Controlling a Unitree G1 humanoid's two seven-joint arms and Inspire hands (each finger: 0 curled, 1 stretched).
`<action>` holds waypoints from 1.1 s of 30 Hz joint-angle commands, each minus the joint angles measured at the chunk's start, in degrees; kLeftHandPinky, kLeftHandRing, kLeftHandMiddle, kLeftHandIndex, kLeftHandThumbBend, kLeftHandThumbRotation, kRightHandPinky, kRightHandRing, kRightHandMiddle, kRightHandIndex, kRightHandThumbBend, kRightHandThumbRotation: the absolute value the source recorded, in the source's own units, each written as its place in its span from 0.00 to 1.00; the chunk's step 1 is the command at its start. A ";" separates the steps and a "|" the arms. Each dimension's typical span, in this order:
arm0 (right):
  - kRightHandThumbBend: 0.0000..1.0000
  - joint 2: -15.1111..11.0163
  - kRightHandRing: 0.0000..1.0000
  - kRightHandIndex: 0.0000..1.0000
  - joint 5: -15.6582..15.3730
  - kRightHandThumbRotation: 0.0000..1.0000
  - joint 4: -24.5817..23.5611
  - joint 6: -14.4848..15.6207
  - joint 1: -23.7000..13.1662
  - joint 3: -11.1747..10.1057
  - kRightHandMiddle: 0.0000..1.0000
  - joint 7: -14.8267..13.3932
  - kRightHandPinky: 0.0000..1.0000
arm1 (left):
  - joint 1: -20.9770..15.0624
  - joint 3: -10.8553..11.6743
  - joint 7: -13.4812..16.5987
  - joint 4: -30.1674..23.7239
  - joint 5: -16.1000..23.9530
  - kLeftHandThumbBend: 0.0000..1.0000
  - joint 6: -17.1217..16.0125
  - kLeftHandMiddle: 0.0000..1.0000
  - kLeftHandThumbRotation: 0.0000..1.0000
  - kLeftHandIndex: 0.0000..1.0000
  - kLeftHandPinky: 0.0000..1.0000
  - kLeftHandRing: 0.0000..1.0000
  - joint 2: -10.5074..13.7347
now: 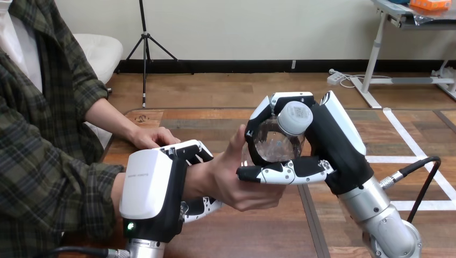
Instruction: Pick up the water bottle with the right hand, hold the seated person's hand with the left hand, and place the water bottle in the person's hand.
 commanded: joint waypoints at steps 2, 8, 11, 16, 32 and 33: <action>0.70 0.23 0.36 0.38 1.98 0.00 -4.76 -0.39 -1.24 -0.31 0.39 0.60 0.32 | -3.88 -0.99 0.61 -0.72 -0.19 0.91 -1.68 0.34 0.00 0.37 0.26 0.29 -0.62; 0.71 0.40 0.37 0.38 2.29 0.00 -4.75 -0.62 -1.32 -0.24 0.39 1.05 0.33 | -3.86 -0.94 0.49 -0.72 -0.36 0.91 -1.73 0.34 0.00 0.37 0.26 0.29 -0.60; 0.71 0.51 0.37 0.38 2.19 0.00 -4.82 -0.56 -1.31 -0.31 0.39 1.10 0.33 | -3.87 -0.93 0.57 -0.68 -0.36 0.91 -1.76 0.34 0.00 0.37 0.26 0.29 -0.59; 0.72 0.55 0.37 0.38 2.32 0.00 -5.02 -0.37 -1.23 -0.34 0.39 1.28 0.33 | -3.84 -0.97 0.65 -0.70 -0.23 0.91 -1.64 0.34 0.00 0.37 0.25 0.29 -0.59; 0.72 0.99 0.37 0.39 3.28 0.00 -4.77 -0.54 -1.41 -0.33 0.40 1.84 0.33 | -3.72 -0.99 0.91 -0.61 -0.24 0.92 -1.46 0.34 0.00 0.37 0.25 0.30 -0.66; 0.72 1.02 0.38 0.39 3.40 0.00 -4.74 -0.51 -1.44 -0.32 0.41 1.91 0.33 | -3.70 -0.98 0.87 -0.64 -0.24 0.92 -1.39 0.34 0.00 0.37 0.25 0.30 -0.67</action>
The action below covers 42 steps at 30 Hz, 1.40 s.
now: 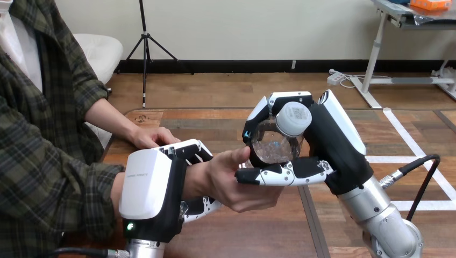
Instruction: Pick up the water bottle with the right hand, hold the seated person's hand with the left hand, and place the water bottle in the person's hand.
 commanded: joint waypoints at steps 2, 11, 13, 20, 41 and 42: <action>0.73 0.87 0.38 0.39 2.58 0.00 -2.96 -1.14 -1.84 -0.40 0.41 0.33 0.33 | -3.70 -0.97 0.17 -0.64 -0.19 0.92 -1.19 0.34 0.00 0.37 0.25 0.30 -0.71; 0.75 0.67 0.46 0.46 2.03 0.00 -2.46 -1.70 -2.25 -0.71 0.49 0.35 0.40 | -3.88 -1.04 0.52 -0.36 0.02 0.91 -1.24 0.34 0.00 0.37 0.26 0.30 -0.71; 0.77 0.67 0.49 0.48 2.07 0.00 -2.34 -1.86 -2.32 -0.72 0.52 0.38 0.43 | -3.89 -1.05 0.54 -0.34 0.06 0.92 -1.20 0.35 0.00 0.37 0.26 0.30 -0.70; 0.79 0.62 0.54 0.53 0.74 0.00 -2.01 -2.37 -2.69 -1.15 0.57 -0.36 0.48 | -3.93 -1.07 0.59 -0.31 0.12 0.92 -1.19 0.35 0.00 0.37 0.26 0.30 -0.71; 0.81 0.37 0.69 0.71 -0.58 0.00 -1.87 -2.45 -3.00 -1.62 0.74 -1.08 0.59 | -3.76 -0.94 0.61 -0.50 0.41 0.92 -0.60 0.35 0.00 0.38 0.26 0.30 -0.83; 0.81 0.28 0.70 0.72 -0.77 0.00 -1.97 -2.30 -2.96 -1.66 0.76 -1.14 0.60 | -3.66 -0.94 0.32 -0.70 0.45 0.92 -0.28 0.35 0.00 0.38 0.26 0.30 -0.87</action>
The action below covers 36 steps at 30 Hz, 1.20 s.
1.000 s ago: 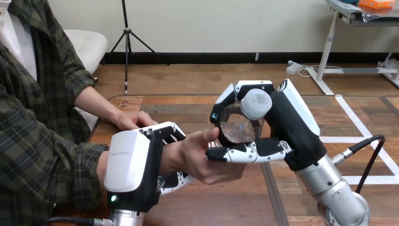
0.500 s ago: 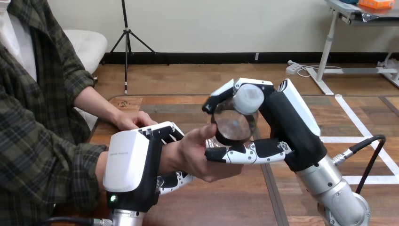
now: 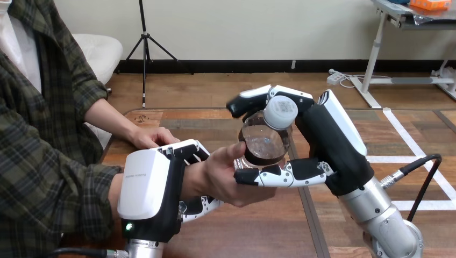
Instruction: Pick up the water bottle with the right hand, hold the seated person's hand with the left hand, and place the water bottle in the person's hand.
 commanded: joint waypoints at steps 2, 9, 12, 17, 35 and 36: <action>0.81 0.08 0.72 0.74 -0.72 0.00 -2.14 -0.61 -2.89 -1.59 0.78 -1.41 0.61 | -3.37 -1.02 -0.76 -1.78 0.76 0.91 0.72 0.36 0.00 0.39 0.26 0.31 -0.80; 0.81 -0.26 0.82 0.81 -2.08 0.01 -2.18 -0.88 -2.84 -1.99 0.87 -2.09 0.68 | -2.75 -1.57 -4.66 -4.18 3.14 0.97 4.65 0.50 0.00 0.51 0.34 0.44 0.02; 0.81 -0.38 0.84 0.82 -2.49 0.02 -2.37 -0.71 -2.76 -2.07 0.89 -2.34 0.70 | -2.38 -1.74 -7.13 -5.39 3.43 0.99 5.96 0.57 0.00 0.58 0.40 0.52 0.35; 0.81 -0.47 0.86 0.84 -2.84 0.04 -2.60 -0.53 -2.62 -2.23 0.90 -2.52 0.73 | -1.93 -1.71 -9.66 -6.70 3.19 1.00 6.61 0.72 0.00 0.73 0.53 0.66 0.52; 0.81 -0.59 0.87 0.86 -3.04 0.07 -2.85 -0.26 -2.25 -2.51 0.91 -2.87 0.77 | -1.97 -1.55 -15.71 -7.64 -1.05 1.00 3.04 0.99 0.23 0.99 0.96 0.99 2.33; 0.81 -0.61 0.87 0.86 -3.02 0.07 -2.79 -0.31 -2.25 -2.51 0.91 -2.87 0.77 | -1.98 -1.52 -15.83 -7.60 -1.23 1.00 2.76 0.99 0.24 1.00 0.97 0.99 2.40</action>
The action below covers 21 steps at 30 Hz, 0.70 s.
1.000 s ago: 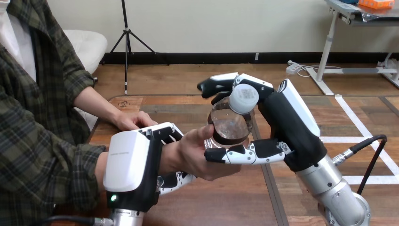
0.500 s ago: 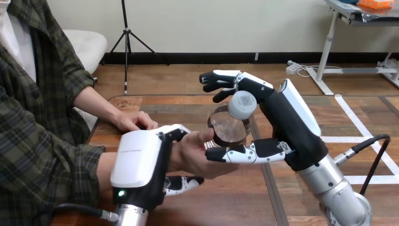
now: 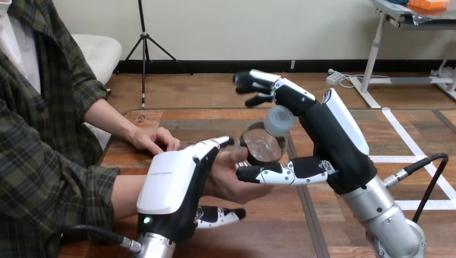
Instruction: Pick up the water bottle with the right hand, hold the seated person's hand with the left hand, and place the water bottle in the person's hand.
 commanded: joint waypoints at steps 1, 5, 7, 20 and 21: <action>0.80 -0.38 0.87 0.86 0.10 0.07 -2.44 -0.35 -2.26 -1.17 0.91 -0.95 0.77 | -2.08 0.03 -1.00 -2.92 -1.45 1.00 -1.84 1.00 0.25 1.00 0.98 0.99 1.17; 0.80 -0.42 0.87 0.86 0.03 0.07 -2.43 -0.30 -2.19 -1.22 0.91 -1.03 0.79 | -2.16 0.14 -1.22 -2.72 -1.96 1.00 -2.75 1.00 0.28 1.00 0.99 1.00 1.33; 0.80 -0.44 0.87 0.87 0.12 0.07 -2.48 -0.21 -2.10 -1.21 0.91 -0.99 0.80 | -2.21 0.16 -1.02 -2.57 -2.08 1.00 -3.20 1.00 0.29 1.00 1.00 1.00 1.39; 0.79 -0.74 0.89 0.87 -0.33 0.07 -2.46 -0.04 -1.83 -1.42 0.91 -1.22 0.83 | -2.31 0.07 -0.22 -1.85 -2.02 1.00 -4.24 1.00 0.33 1.00 1.00 1.00 1.42; 0.79 -0.78 0.89 0.87 -0.43 0.07 -2.57 0.09 -1.75 -1.45 0.91 -1.26 0.83 | -2.29 0.07 -0.21 -1.86 -1.97 1.00 -4.23 1.00 0.33 1.00 1.00 1.00 1.40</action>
